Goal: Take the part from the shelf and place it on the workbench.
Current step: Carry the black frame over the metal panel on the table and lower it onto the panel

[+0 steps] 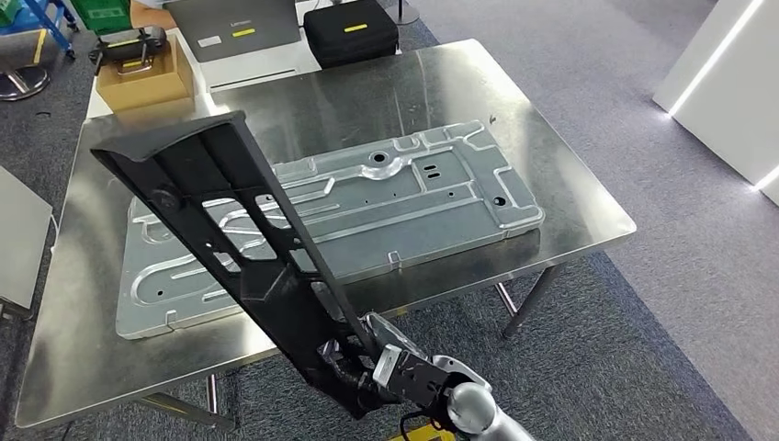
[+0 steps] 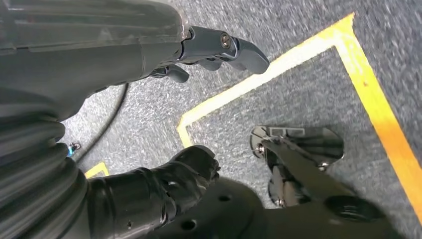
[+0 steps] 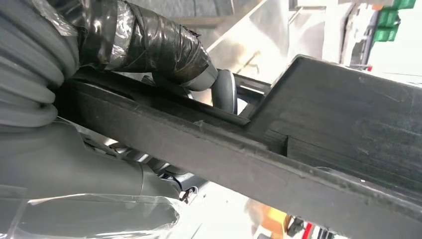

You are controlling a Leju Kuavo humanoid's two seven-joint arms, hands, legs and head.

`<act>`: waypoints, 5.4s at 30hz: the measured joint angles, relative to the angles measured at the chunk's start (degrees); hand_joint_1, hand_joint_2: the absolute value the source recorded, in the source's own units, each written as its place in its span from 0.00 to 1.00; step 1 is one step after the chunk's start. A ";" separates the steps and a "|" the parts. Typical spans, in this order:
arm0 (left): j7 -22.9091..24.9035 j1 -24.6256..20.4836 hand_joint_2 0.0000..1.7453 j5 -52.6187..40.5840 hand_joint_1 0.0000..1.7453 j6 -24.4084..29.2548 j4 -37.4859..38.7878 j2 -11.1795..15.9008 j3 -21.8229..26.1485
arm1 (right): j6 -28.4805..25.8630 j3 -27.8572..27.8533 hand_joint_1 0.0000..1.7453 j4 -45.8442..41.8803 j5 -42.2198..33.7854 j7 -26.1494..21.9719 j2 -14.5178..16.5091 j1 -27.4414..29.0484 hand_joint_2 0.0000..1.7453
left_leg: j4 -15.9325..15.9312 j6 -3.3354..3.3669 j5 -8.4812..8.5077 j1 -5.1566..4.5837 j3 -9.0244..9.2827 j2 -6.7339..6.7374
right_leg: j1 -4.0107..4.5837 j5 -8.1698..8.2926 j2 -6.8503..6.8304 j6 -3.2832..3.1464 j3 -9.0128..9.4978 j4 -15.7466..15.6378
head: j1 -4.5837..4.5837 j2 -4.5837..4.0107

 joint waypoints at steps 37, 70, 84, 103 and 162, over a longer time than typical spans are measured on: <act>2.74 -1.98 1.00 -10.49 0.00 -3.18 0.00 -0.27 -3.04 | -40.46 3.49 0.97 39.42 59.26 20.00 11.62 -36.23 1.00 | -13.68 0.68 10.46 -0.19 3.22 -0.05 | 0.33 0.19 0.15 0.63 -1.04 0.78 | 0.01 0.00; -1.30 -3.18 1.00 -12.90 0.00 -2.98 0.00 -0.72 -3.03 | -43.33 -4.65 0.97 52.28 57.28 17.62 11.16 -34.81 1.00 | -14.38 1.17 9.74 -0.29 4.05 -0.03 | 0.19 0.89 0.52 1.41 -1.86 0.94 | -0.01 0.01; -1.47 -3.27 1.00 -13.12 0.00 -2.80 0.00 -0.98 -2.74 | -53.48 -4.40 0.00 53.47 77.24 28.71 9.04 -32.45 0.00 | -14.29 1.30 9.66 -0.05 4.10 0.13 | -0.50 0.57 0.22 2.53 -2.26 1.67 | 0.05 -0.01; -1.16 -2.84 0.00 -12.93 0.00 -3.14 0.00 -0.87 -1.42 | -52.11 -4.40 0.00 53.78 77.97 28.30 8.78 -31.87 0.00 | -15.71 2.39 10.18 -0.35 5.16 0.25 | 0.07 0.30 0.20 2.35 -2.07 1.66 | 0.06 -0.01; -0.13 -2.32 0.00 -12.87 0.00 -3.23 0.00 -0.85 0.13 | -50.54 -5.94 0.00 53.68 76.96 27.47 7.81 -29.56 0.00 | -16.38 1.04 4.57 -0.49 11.85 0.20 | -0.16 7.16 -0.52 2.11 -6.19 -0.06 | 0.40 0.00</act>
